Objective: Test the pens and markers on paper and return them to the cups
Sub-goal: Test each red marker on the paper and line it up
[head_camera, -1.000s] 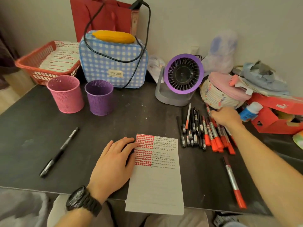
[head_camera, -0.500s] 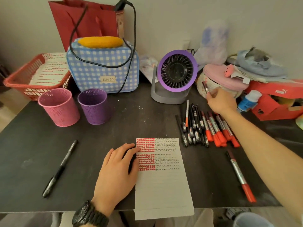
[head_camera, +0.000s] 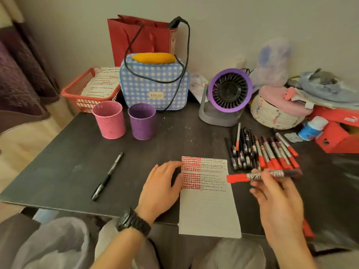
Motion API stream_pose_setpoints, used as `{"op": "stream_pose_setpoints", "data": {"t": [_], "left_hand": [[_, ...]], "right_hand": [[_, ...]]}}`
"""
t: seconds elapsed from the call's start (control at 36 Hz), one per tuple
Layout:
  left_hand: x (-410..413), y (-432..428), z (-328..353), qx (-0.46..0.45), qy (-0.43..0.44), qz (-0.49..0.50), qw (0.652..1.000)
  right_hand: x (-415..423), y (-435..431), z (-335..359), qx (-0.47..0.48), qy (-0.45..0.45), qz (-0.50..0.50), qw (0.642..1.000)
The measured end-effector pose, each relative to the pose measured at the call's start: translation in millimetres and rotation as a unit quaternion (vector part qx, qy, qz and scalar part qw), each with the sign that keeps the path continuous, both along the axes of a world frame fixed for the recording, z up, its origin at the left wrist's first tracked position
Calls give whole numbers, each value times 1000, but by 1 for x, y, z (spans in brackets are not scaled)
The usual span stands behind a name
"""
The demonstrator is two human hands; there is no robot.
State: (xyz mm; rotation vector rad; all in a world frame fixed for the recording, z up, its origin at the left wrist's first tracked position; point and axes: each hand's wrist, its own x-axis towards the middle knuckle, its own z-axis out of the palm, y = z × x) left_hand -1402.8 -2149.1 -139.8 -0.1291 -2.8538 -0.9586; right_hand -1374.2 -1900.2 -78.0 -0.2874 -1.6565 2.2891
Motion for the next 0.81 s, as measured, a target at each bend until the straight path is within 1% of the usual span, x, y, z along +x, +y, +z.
{"op": "stream_pose_setpoints", "data": {"t": [0.06,0.11,0.19,0.28,0.36,0.39,0.44,0.5,0.58,0.64,0.75,0.81], "left_hand": [[7,-1,5,59,1,9,998],[21,4,10,106,-1,17,994],[53,20,19,156,18,8,988],[83,38,27,177,13,-31,984],[97,53,31,168,35,-34,985],[98,57,31,162,46,-22,986],[100,62,30,124,69,3,990],[101,66,29,70,96,22,993],[104,72,31,20,161,44,986],[107,75,33,-1,191,55,980],[110,75,31,-12,203,66,977],[113,75,27,-15,190,68,979]], "right_hand": [[27,-14,-5,-43,-27,20,998],[48,-25,-11,-66,-40,32,996],[69,-39,-17,-69,-47,45,995],[80,-49,-21,-61,-56,64,995],[88,-55,-20,-31,-74,97,992],[89,-57,-20,-20,-76,95,992],[91,-58,-19,-32,-68,82,994],[90,-59,-16,-94,-62,79,991],[85,-61,-9,-230,-79,87,966],[82,-64,-5,-290,-84,76,950],[76,-68,-1,-387,-106,63,914],[72,-69,0,-399,-117,50,908]]}}
